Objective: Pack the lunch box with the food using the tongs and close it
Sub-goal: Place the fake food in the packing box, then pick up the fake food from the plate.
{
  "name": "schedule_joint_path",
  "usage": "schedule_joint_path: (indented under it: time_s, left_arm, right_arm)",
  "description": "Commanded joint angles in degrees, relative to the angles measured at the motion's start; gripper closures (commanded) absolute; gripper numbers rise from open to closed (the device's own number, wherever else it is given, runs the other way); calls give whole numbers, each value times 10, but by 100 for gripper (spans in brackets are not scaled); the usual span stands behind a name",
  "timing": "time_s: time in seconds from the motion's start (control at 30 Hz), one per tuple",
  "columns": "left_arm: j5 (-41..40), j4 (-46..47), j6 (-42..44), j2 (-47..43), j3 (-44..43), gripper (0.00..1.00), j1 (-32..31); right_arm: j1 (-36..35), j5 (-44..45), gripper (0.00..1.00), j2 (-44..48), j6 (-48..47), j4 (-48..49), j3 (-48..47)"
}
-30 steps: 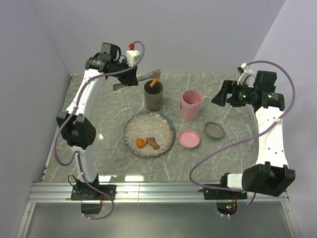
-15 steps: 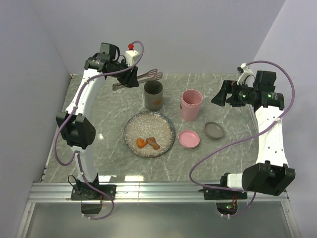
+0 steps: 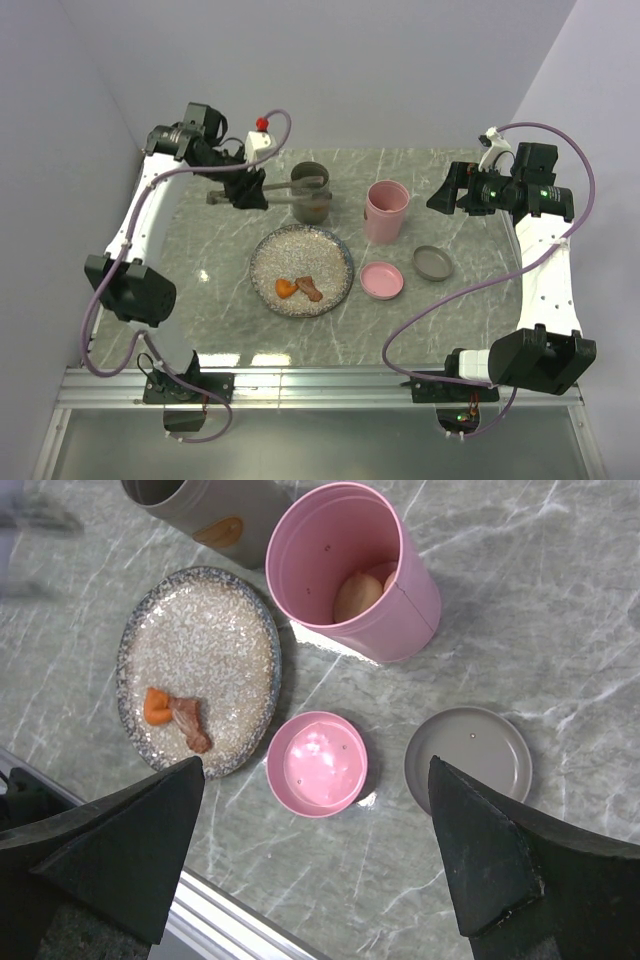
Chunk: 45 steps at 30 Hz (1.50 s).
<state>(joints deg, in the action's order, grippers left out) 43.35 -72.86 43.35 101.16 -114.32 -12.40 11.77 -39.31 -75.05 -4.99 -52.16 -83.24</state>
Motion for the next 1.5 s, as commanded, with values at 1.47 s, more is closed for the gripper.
schedule_joint_path:
  time_s: [1.47]
  left_arm:
    - [-124, 60, 395, -82, 355, 39, -63]
  right_arm:
    - [-4, -4, 0, -2, -9, -4, -10]
